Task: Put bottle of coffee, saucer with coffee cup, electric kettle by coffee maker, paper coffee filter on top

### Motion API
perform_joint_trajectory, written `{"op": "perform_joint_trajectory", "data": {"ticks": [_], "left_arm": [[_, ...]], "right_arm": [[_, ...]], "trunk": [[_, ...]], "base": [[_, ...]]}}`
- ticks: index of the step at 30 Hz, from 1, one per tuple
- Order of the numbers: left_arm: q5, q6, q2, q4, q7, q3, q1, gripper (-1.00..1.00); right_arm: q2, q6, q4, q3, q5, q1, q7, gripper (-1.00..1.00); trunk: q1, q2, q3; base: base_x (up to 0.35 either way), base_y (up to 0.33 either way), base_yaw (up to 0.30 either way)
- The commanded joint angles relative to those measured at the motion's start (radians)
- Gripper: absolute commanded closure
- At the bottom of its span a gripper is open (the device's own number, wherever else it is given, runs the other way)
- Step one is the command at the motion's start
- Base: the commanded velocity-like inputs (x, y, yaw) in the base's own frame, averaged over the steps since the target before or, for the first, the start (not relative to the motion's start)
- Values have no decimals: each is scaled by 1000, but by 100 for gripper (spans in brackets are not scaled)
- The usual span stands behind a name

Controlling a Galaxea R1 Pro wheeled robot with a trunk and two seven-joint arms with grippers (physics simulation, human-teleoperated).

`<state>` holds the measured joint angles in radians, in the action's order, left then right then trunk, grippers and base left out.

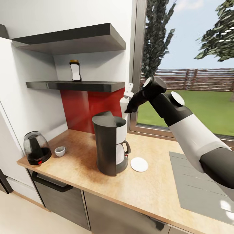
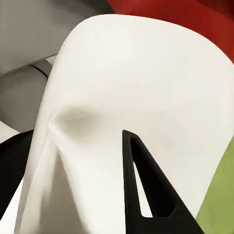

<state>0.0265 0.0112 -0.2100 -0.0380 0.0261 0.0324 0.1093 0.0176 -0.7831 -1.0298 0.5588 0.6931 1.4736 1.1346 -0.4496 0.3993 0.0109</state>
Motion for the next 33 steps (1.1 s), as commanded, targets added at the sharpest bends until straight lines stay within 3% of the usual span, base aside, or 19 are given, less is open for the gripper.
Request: {"op": "perform_joint_trajectory", "data": {"ticks": [1,33], "left_arm": [[3,1,0,-2,2,3,1,-100],[3,1,1,0,2,3,1,-100]], "right_arm": [[1,-5,-1,2,7,1,7,100],[0,-5,37,0,7,-1,1,100]], "trunk": [[0,1,0],[0,1,0]], "base": [[0,0,0],[0,0,31]]}}
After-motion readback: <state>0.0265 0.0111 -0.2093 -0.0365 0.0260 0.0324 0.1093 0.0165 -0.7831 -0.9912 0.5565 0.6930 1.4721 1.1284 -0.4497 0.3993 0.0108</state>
